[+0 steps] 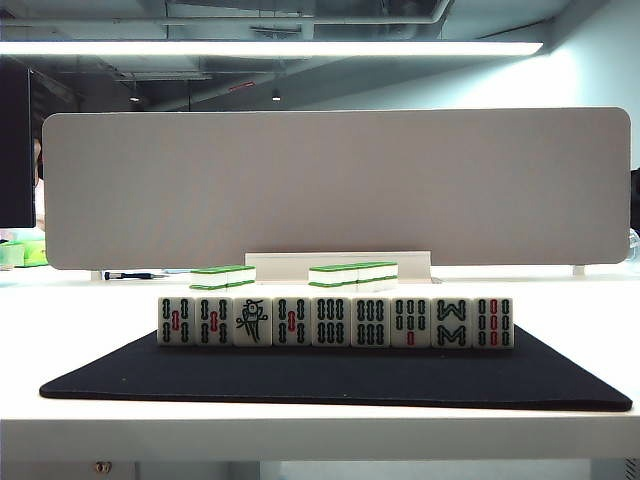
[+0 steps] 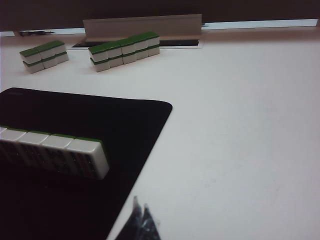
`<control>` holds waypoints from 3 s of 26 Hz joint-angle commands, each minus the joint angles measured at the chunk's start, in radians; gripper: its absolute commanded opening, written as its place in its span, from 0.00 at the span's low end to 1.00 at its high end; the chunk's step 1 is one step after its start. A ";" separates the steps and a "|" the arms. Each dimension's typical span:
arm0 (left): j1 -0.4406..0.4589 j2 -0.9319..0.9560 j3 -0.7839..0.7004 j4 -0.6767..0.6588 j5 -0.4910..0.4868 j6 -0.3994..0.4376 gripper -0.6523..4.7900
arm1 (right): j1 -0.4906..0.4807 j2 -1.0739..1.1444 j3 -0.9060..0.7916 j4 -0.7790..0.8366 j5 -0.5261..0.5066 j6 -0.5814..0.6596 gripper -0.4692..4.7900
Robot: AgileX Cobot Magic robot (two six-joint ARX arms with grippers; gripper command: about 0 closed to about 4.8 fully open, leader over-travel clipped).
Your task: Take a mahjong tile from your hand cards and play it out.
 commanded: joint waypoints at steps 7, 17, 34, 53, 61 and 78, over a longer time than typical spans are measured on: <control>-0.001 0.001 0.002 -0.013 -0.045 -0.002 0.11 | -0.001 -0.009 -0.003 0.015 0.025 0.000 0.09; -0.001 0.001 0.014 -0.027 -0.017 -0.003 0.11 | -0.001 -0.009 0.003 0.039 0.021 0.002 0.09; -0.001 0.074 0.191 -0.063 0.039 -0.021 0.11 | 0.001 0.023 0.197 0.036 0.024 0.073 0.09; -0.002 0.551 0.456 -0.055 0.193 0.074 0.11 | 0.003 0.406 0.377 0.043 -0.124 0.072 0.09; -0.002 0.787 0.592 -0.073 0.309 0.143 0.11 | 0.083 0.565 0.442 0.040 -0.163 0.068 0.09; -0.182 1.168 0.976 -0.252 0.317 0.318 0.11 | 0.332 0.838 0.527 0.037 -0.160 0.037 0.09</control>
